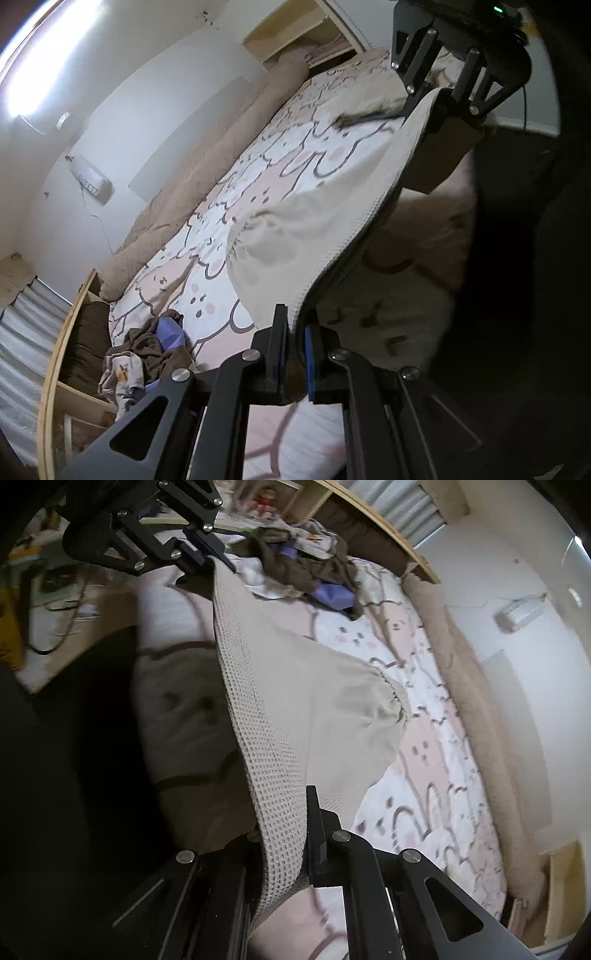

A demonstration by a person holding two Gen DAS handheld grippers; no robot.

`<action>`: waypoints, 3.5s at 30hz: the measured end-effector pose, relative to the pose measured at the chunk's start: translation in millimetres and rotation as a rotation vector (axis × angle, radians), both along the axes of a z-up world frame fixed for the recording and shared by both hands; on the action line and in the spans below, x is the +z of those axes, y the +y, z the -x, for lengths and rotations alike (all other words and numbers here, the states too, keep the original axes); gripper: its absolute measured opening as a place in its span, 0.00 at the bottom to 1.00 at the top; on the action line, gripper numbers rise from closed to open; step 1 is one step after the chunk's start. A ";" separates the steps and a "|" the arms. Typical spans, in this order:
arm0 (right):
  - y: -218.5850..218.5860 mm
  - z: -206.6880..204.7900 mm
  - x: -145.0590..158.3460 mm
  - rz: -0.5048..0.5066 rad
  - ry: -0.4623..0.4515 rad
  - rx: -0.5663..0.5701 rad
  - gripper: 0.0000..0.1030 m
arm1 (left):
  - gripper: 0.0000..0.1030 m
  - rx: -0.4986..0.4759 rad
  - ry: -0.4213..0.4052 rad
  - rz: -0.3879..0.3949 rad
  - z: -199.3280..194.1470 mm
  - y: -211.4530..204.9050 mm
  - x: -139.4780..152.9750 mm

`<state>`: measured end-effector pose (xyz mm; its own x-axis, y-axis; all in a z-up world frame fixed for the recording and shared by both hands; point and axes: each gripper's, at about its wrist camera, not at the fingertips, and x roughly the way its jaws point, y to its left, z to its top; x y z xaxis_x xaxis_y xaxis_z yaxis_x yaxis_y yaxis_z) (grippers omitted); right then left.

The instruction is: Fold clothes

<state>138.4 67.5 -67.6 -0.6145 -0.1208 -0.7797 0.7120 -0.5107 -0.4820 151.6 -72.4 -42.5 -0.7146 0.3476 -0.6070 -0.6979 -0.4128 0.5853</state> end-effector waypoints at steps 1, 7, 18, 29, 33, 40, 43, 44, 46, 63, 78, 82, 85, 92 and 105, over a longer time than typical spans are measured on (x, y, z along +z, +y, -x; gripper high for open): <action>3.5 -9.1 8.6 0.017 -0.027 0.004 0.06 | 0.08 0.000 0.002 -0.010 -8.6 -0.5 8.4; 21.5 -32.4 44.9 0.119 -0.135 -0.015 0.06 | 0.08 0.049 -0.066 -0.101 -21.3 -1.9 13.4; 27.4 79.6 31.7 0.135 -0.023 -0.184 0.06 | 0.08 0.182 0.025 -0.150 99.6 26.0 14.1; 33.3 295.9 -1.6 0.129 -0.214 -0.304 0.06 | 0.09 0.313 -0.282 -0.149 319.4 54.2 -34.3; 36.2 341.9 -39.1 0.093 -0.299 -0.324 0.06 | 0.10 0.328 -0.379 -0.111 354.9 63.6 -69.3; 57.1 388.8 -95.6 0.178 -0.538 -0.403 0.10 | 0.53 0.401 -0.538 -0.151 397.2 59.0 -97.6; 82.6 399.5 -91.4 0.244 -0.516 -0.513 0.79 | 0.62 0.445 -0.550 -0.212 411.3 48.5 -91.0; 94.5 402.5 -86.8 0.266 -0.477 -0.554 0.95 | 0.62 0.457 -0.546 -0.223 414.2 46.7 -88.7; 111.9 403.6 -77.1 0.325 -0.456 -0.597 0.95 | 0.62 0.485 -0.516 -0.236 417.7 44.3 -83.6; 104.8 415.2 -50.3 0.212 -0.460 -0.589 0.95 | 0.62 0.419 -0.420 -0.256 337.6 69.6 -37.2; 91.5 236.6 -60.2 0.938 -0.513 -0.416 0.95 | 0.71 0.461 -0.503 -0.214 342.4 90.5 -120.1; 98.1 262.8 -89.3 0.861 -0.526 -0.529 0.93 | 0.71 0.490 -0.474 -0.258 346.2 80.1 -117.5; 169.6 272.4 -90.0 0.896 -0.339 -0.880 0.93 | 0.71 0.511 -0.453 -0.291 349.2 72.3 -115.7; 186.8 252.9 -61.5 1.113 -0.386 -0.802 0.93 | 0.71 0.538 -0.438 -0.367 338.3 58.0 -92.4; 216.4 285.0 -114.7 1.185 -0.453 -1.013 0.81 | 0.71 0.521 -0.531 -0.320 258.3 46.7 -135.2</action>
